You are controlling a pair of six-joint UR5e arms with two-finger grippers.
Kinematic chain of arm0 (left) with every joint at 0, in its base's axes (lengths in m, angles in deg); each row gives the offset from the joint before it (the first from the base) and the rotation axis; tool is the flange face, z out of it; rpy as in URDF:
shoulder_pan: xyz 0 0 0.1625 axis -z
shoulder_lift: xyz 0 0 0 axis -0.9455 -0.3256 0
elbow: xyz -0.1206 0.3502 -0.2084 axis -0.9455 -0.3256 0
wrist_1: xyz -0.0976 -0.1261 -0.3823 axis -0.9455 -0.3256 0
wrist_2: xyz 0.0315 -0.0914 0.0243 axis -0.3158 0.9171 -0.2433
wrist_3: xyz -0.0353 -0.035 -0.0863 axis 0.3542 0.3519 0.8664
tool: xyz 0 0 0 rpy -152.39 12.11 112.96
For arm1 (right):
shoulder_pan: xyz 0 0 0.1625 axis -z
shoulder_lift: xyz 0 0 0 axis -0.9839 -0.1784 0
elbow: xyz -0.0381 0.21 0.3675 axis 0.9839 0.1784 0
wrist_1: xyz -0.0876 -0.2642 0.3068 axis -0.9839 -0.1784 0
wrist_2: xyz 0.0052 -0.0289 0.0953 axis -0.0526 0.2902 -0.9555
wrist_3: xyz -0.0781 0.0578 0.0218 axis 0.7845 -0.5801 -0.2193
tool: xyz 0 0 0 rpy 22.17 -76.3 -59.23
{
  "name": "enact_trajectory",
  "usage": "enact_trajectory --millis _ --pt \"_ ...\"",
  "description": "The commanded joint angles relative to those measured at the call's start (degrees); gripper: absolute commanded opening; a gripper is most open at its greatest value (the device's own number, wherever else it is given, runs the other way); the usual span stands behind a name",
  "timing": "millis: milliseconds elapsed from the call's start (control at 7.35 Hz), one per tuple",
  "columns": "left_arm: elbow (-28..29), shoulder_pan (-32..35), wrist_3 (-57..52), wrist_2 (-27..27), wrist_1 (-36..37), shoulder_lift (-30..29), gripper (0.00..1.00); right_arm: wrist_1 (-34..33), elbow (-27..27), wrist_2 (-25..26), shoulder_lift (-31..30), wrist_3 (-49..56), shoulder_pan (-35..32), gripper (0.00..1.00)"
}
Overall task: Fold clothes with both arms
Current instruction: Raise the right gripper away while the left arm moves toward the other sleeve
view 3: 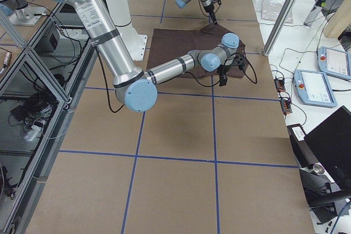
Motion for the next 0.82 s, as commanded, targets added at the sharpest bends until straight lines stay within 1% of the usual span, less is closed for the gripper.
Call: enact_trajectory --millis 0,136,272,408,544,681 --pt "0.1 -0.1 0.1 0.0 -0.1 -0.2 0.94 0.0 0.0 0.0 0.0 0.0 0.0 1.0" --pt "0.1 -0.2 0.2 0.0 -0.1 -0.3 0.94 0.0 0.0 0.0 0.0 0.1 0.0 1.0" --pt "0.1 -0.2 0.2 0.0 0.0 -0.6 0.91 0.0 0.0 0.0 0.0 0.2 0.0 1.0" --pt "0.0 -0.2 0.2 0.0 0.0 -0.5 0.81 0.0 0.0 0.0 0.0 0.1 0.0 1.0" --pt "0.1 -0.2 0.2 0.0 0.0 -0.6 0.68 0.0 0.0 0.0 0.0 0.1 0.0 1.0" --pt "0.0 -0.2 0.2 0.0 0.0 -0.6 0.64 0.0 0.0 0.0 0.0 0.1 0.0 1.0"
